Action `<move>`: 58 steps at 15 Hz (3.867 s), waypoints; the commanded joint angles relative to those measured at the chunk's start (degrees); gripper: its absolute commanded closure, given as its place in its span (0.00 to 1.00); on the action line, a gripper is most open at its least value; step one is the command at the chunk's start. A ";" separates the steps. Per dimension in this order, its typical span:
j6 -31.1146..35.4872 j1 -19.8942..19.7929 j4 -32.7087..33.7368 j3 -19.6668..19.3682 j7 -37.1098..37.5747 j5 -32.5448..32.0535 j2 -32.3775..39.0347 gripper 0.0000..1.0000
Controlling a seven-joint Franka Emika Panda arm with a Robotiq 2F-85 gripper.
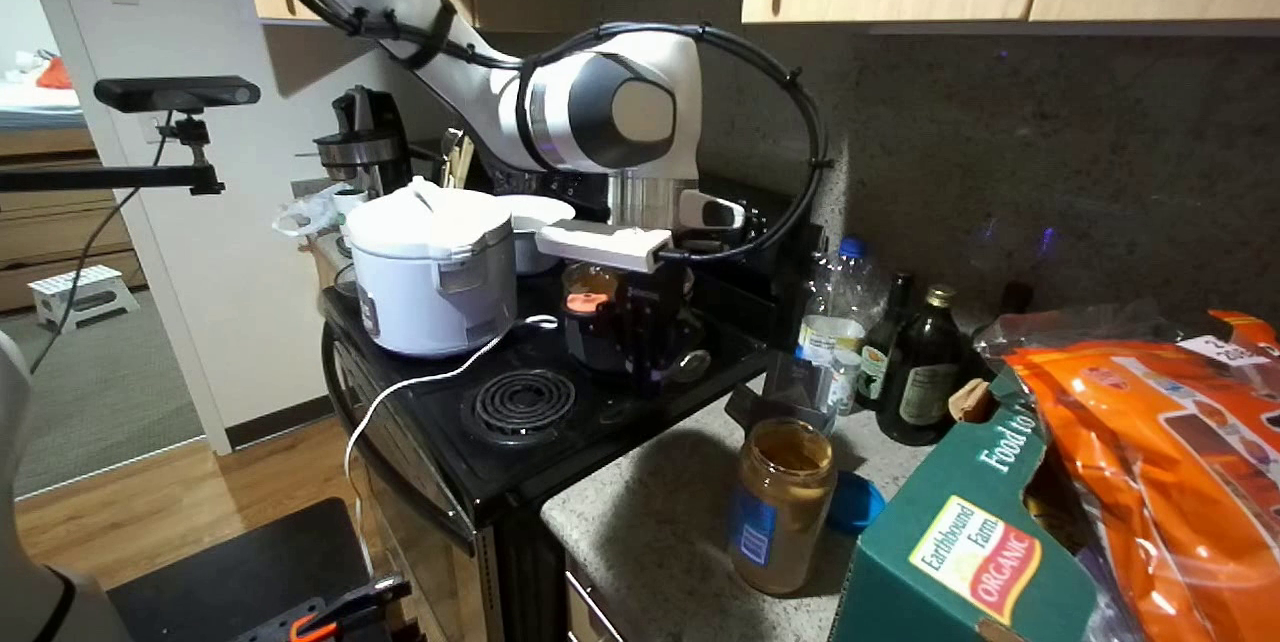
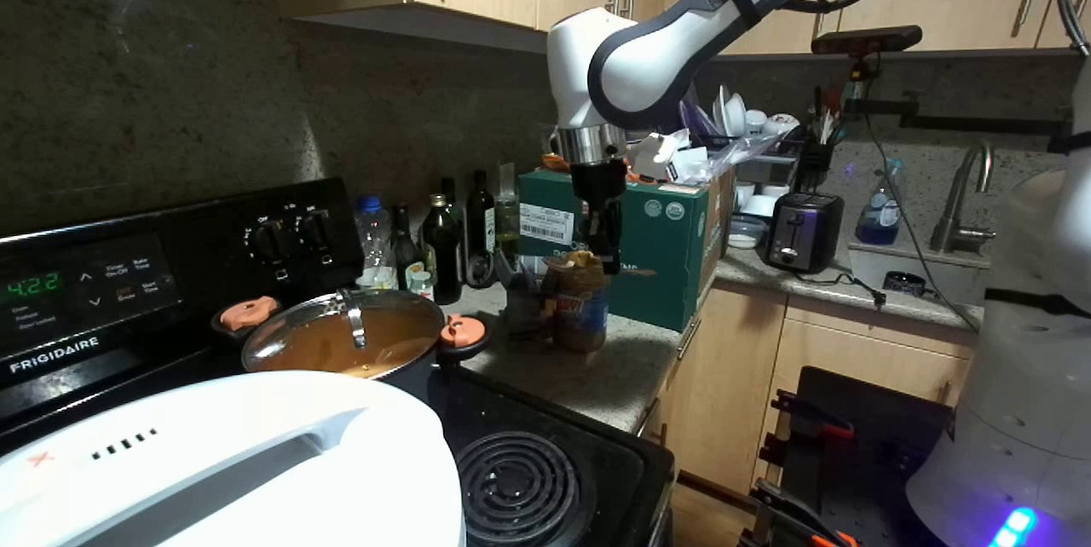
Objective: Put the silver spoon in the container of peanut butter
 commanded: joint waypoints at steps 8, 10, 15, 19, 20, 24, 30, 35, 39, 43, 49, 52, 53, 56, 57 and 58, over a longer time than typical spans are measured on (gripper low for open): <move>-16.18 -1.80 9.53 -2.85 2.78 -4.00 0.51 0.95; -18.86 -1.96 11.72 -3.18 2.56 -4.42 1.66 0.95; -23.05 -2.25 15.28 -3.52 2.02 -4.64 4.33 0.95; -25.44 -2.37 17.67 -4.02 2.18 -4.84 7.18 0.95; -25.86 -2.39 18.16 -4.20 2.10 -4.89 7.83 0.95; -26.71 -2.27 19.92 -4.57 1.69 -4.70 10.03 0.95; -27.28 -2.23 21.48 -4.67 1.54 -4.82 12.41 0.95; -27.42 -2.27 21.41 -4.75 1.39 -4.80 13.70 0.95; -26.43 -2.39 21.39 -5.01 1.50 -5.22 14.46 0.95; -25.63 -2.65 21.51 -5.36 1.73 -5.53 14.91 0.95; -25.57 -2.87 23.61 -5.96 1.99 -5.66 17.20 0.95; -26.02 -3.00 25.57 -6.02 1.77 -5.65 19.23 0.95; -26.21 -3.00 26.29 -6.05 1.72 -5.68 19.93 0.95; -26.87 -2.97 28.53 -6.19 1.55 -5.77 21.68 0.95; -27.18 -2.99 29.39 -6.27 1.40 -5.85 22.29 0.95; -27.45 -2.99 30.16 -6.32 1.34 -5.91 22.83 0.95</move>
